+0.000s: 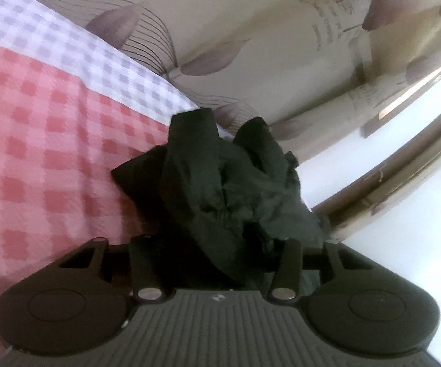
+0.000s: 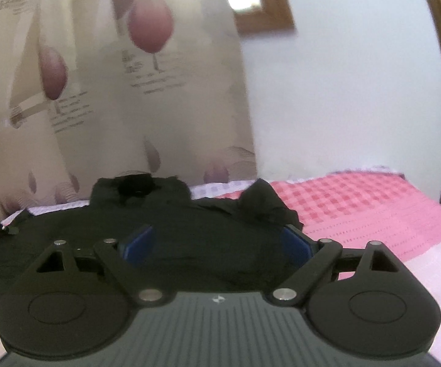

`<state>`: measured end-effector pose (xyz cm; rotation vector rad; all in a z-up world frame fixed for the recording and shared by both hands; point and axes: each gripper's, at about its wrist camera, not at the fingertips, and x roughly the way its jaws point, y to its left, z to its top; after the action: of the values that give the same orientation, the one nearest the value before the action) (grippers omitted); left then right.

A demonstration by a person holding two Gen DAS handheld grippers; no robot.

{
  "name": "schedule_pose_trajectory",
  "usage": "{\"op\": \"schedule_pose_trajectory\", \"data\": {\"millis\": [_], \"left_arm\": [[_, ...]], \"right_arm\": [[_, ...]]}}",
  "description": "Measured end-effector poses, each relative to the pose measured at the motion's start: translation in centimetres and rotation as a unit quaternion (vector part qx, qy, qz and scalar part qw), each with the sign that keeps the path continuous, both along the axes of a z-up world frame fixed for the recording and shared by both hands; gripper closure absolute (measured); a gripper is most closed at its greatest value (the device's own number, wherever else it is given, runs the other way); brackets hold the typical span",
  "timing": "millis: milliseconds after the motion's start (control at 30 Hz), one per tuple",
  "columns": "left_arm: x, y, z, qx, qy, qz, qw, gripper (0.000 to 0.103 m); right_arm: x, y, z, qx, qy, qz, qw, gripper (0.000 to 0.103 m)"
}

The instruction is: Fold large clothes

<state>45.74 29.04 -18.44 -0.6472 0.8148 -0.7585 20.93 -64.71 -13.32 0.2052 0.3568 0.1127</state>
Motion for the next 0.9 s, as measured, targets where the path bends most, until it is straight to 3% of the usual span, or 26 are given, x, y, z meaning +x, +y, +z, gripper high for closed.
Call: {"op": "schedule_pose_trajectory", "data": {"millis": [133, 300, 400, 500, 533, 567, 600, 633, 800, 867, 900], "left_arm": [[-0.7, -0.4, 0.2, 0.006, -0.010, -0.012, 0.9999, 0.058], [-2.6, -0.4, 0.2, -0.005, -0.018, -0.014, 0.9997, 0.064], [-3.6, -0.5, 0.2, -0.012, -0.011, -0.022, 0.9996, 0.064], [-4.3, -0.3, -0.1, -0.032, -0.003, -0.028, 0.9991, 0.064], [-4.4, -0.3, -0.1, -0.030, -0.003, -0.026, 0.9992, 0.063], [-4.4, -0.4, 0.0, -0.022, -0.006, -0.023, 0.9995, 0.059], [-4.2, -0.6, -0.1, -0.021, -0.003, -0.025, 0.9995, 0.048], [-4.0, -0.9, -0.1, -0.024, 0.001, -0.030, 0.9993, 0.044], [-4.0, -3.1, 0.8, -0.011, -0.033, -0.072, 0.9968, 0.006], [-4.0, -3.7, 0.9, -0.009, -0.032, -0.075, 0.9966, 0.005], [-4.0, -3.7, 0.9, -0.006, -0.031, -0.070, 0.9971, 0.010]], "right_arm": [[0.8, 0.0, -0.8, 0.021, 0.014, -0.005, 1.000, 0.012], [0.6, 0.8, -0.4, 0.011, 0.006, 0.006, 1.000, 0.012], [0.4, 2.5, 1.0, -0.001, -0.018, 0.039, 0.999, 0.012], [1.1, 5.3, 2.5, -0.007, -0.026, 0.107, 0.994, 0.013], [1.4, 6.4, 2.8, -0.015, -0.024, 0.127, 0.992, 0.023], [1.8, 7.5, 3.0, -0.025, -0.023, 0.147, 0.989, 0.035], [2.2, 8.9, 3.2, -0.040, -0.017, 0.167, 0.985, 0.061], [2.7, 10.0, 3.2, -0.053, -0.012, 0.181, 0.982, 0.070], [5.1, 14.2, 2.5, -0.100, 0.006, 0.213, 0.972, 0.075], [5.7, 15.2, 2.3, -0.122, 0.010, 0.216, 0.969, 0.075], [5.7, 15.6, 2.1, -0.132, 0.012, 0.216, 0.967, 0.076]]}}
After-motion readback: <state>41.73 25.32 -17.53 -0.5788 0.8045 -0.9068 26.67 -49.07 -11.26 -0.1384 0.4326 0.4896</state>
